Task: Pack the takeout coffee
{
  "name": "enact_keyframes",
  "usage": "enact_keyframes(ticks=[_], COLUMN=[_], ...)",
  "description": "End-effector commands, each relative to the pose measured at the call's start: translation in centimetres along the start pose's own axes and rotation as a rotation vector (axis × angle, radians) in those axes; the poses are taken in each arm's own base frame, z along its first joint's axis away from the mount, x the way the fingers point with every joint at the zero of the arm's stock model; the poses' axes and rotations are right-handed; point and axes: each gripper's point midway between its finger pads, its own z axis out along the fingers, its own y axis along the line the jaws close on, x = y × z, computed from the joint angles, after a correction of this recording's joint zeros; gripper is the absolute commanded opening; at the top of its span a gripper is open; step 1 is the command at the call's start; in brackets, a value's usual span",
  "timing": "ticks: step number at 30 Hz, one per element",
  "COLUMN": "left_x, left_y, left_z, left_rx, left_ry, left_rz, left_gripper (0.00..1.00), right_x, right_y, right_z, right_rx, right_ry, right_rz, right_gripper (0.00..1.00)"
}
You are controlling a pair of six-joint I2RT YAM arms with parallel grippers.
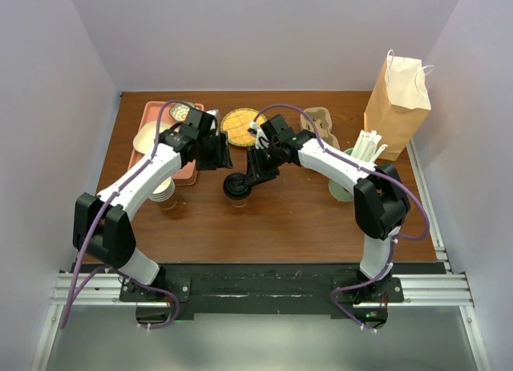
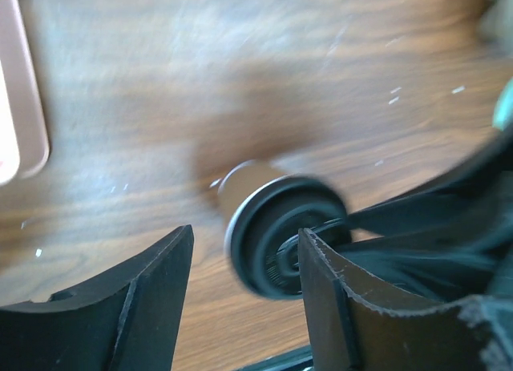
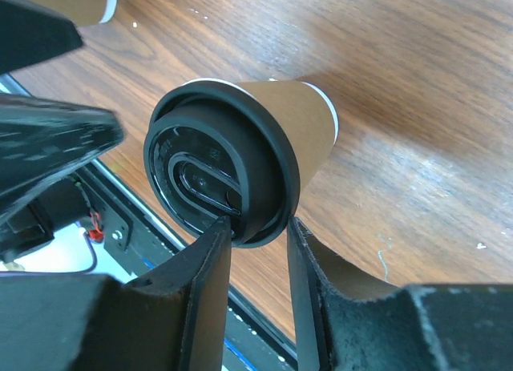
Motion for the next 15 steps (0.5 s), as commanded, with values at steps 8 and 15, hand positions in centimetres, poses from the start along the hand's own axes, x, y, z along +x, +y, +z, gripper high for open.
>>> enact_keyframes(ticks=[8,15], left_x=[1.4,3.2], left_y=[-2.3,-0.8], left_z=[0.5,1.8], left_rx=[0.174,0.13], left_ry=[0.037,0.069], left_rz=[0.048,0.064], left_gripper=[0.51,0.46], right_x=[0.4,-0.4], right_y=[-0.1,0.9], right_z=[-0.1,-1.4], right_rx=[0.037,0.024], right_ry=[0.012,-0.008], right_rz=[0.046,0.044], right_gripper=[0.35,0.38])
